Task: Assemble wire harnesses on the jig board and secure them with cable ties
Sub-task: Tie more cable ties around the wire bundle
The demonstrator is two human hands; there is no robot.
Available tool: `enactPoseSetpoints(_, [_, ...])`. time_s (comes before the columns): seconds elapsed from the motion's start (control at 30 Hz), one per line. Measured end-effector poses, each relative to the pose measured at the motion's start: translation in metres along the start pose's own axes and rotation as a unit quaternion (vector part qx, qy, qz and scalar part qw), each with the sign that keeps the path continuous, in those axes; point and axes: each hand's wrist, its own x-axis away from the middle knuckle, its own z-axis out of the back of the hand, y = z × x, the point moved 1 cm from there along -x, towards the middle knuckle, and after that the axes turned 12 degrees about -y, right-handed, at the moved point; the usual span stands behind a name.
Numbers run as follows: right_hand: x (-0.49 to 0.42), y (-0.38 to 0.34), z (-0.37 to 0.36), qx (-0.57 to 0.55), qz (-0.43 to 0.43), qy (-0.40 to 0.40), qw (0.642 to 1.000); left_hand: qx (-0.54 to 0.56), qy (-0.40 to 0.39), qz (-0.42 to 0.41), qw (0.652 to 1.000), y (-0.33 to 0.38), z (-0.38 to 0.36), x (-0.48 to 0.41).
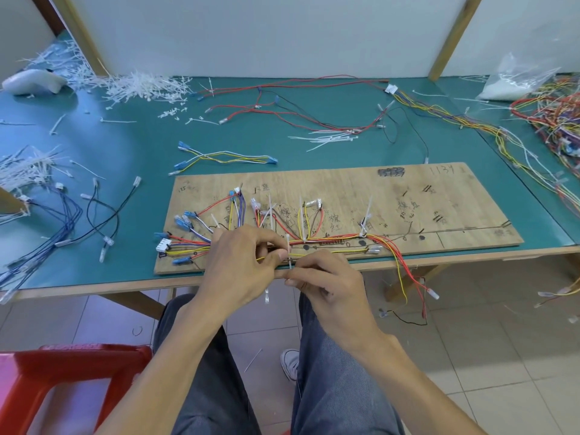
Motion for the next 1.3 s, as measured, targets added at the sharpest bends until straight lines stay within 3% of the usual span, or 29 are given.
enactPoseSetpoints(0.4, [-0.013, -0.020, 0.013, -0.141, -0.183, -0.064, 0.971, -0.021, 0.043, -0.042, 0.998, -0.007, -0.008, 0.004])
enactPoseSetpoints(0.63, [-0.029, -0.026, 0.016, -0.340, -0.336, -0.100, 0.872, -0.040, 0.057, -0.064, 0.995, -0.010, -0.011, 0.005])
enactPoseSetpoints(1.3, [-0.044, -0.016, 0.032, -0.409, -0.356, -0.178, 0.821, -0.087, 0.048, -0.084, 0.991, -0.012, -0.011, 0.006])
